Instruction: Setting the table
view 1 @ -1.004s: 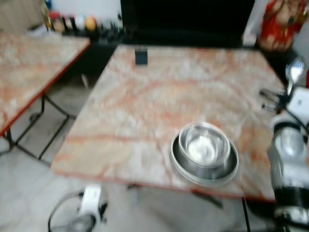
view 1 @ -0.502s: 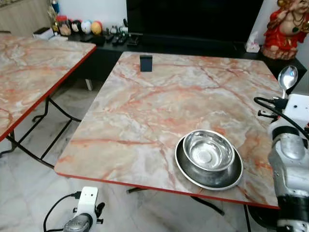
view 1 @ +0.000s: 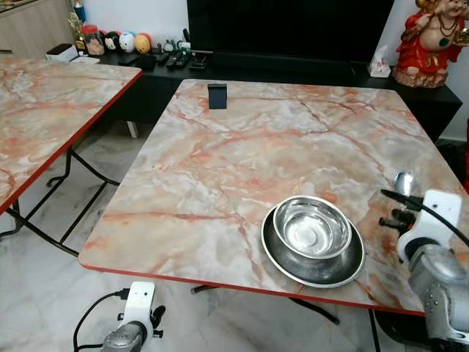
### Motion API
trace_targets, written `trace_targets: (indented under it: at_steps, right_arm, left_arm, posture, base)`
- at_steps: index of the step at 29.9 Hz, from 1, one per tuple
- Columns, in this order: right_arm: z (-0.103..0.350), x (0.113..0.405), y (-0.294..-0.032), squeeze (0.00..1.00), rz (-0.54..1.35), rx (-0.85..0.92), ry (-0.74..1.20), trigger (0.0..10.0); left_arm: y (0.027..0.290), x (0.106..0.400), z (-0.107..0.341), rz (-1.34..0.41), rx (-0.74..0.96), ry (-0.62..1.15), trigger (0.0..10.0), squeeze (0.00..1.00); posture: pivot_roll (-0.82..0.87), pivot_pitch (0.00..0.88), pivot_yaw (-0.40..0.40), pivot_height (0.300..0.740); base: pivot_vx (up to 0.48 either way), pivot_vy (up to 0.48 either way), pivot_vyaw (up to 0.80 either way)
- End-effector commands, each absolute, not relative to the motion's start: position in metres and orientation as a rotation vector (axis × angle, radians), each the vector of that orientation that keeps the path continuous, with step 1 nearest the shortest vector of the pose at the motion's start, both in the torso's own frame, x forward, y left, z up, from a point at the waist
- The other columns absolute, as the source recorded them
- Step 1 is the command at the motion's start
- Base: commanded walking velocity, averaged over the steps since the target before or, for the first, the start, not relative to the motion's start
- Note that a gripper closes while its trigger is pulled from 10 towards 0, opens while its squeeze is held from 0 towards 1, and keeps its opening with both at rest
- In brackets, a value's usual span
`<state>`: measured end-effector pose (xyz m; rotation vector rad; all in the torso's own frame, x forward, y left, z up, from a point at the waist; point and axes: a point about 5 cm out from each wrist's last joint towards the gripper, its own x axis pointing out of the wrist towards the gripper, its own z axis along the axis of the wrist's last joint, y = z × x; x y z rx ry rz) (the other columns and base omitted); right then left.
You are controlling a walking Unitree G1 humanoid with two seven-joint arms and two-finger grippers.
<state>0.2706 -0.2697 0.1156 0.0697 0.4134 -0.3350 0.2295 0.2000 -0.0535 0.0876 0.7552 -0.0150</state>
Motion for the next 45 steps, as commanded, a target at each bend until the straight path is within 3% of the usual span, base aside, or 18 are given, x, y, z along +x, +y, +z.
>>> trace_targets:
  at_steps: [1, 16, 27, 45]
  right_arm:
    - [0.11, 0.269, -0.271, 0.0, -0.338, 0.09, 0.455, 10.0]
    - [0.084, 0.26, -0.265, 0.0, -0.246, 0.045, 0.591, 10.0]
    - [0.084, 0.255, -0.275, 0.0, -0.279, 0.02, 0.598, 10.0]
    - [0.079, 0.258, -0.267, 0.0, -0.25, 0.038, 0.597, 10.0]
  left_arm:
    - [0.2, 0.228, -0.055, -0.023, 0.096, 0.778, 10.0, 0.0]
    - [0.2, 0.225, -0.057, -0.023, 0.092, 0.788, 10.0, 0.0]
    - [0.199, 0.226, -0.057, -0.029, 0.091, 0.786, 10.0, 0.0]
    - [0.2, 0.224, -0.058, -0.027, 0.092, 0.795, 10.0, 0.0]
  posture:
    - [-0.01, 0.0, -0.029, 0.74]
    - [-0.01, 0.0, -0.028, 0.74]
    - [-0.01, 0.0, -0.026, 0.74]
    - [0.0, 0.0, -0.028, 0.74]
  base:
    - [0.0, 0.0, 0.0]
    - [0.0, 0.0, 0.0]
    - [0.0, 0.0, 0.0]
    - [0.0, 0.0, 0.0]
